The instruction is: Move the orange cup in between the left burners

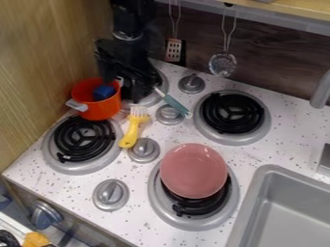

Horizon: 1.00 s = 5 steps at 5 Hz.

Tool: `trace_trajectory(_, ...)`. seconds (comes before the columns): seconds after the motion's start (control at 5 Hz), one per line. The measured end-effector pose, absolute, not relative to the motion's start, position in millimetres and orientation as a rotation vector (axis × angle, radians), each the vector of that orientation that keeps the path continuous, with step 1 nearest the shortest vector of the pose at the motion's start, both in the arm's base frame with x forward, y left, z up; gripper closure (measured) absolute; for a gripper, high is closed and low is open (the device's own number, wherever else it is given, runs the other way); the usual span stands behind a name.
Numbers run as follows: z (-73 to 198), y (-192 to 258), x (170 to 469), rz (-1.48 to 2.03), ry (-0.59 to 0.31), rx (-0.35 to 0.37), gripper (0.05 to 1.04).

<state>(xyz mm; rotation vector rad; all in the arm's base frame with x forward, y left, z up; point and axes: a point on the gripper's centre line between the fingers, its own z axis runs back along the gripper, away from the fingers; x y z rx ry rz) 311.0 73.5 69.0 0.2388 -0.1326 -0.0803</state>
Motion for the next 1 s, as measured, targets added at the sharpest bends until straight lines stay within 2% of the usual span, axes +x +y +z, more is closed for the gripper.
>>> trace_trajectory(0.2,80.2,31.9,311.2,-0.057,-0.18,0.217,0.083)
trace_trajectory(0.4,77.7,13.3,306.8,0.007,-0.215,0.183,0.082)
trace_trajectory(0.6,72.1,-0.9,302.1,0.01,-0.183,0.22,0.082)
trace_trajectory(0.8,68.1,-5.9,295.3,0.032,-0.135,0.189,0.082)
trace_trajectory(1.0,51.9,-14.6,285.3,0.048,-0.094,0.199,0.082)
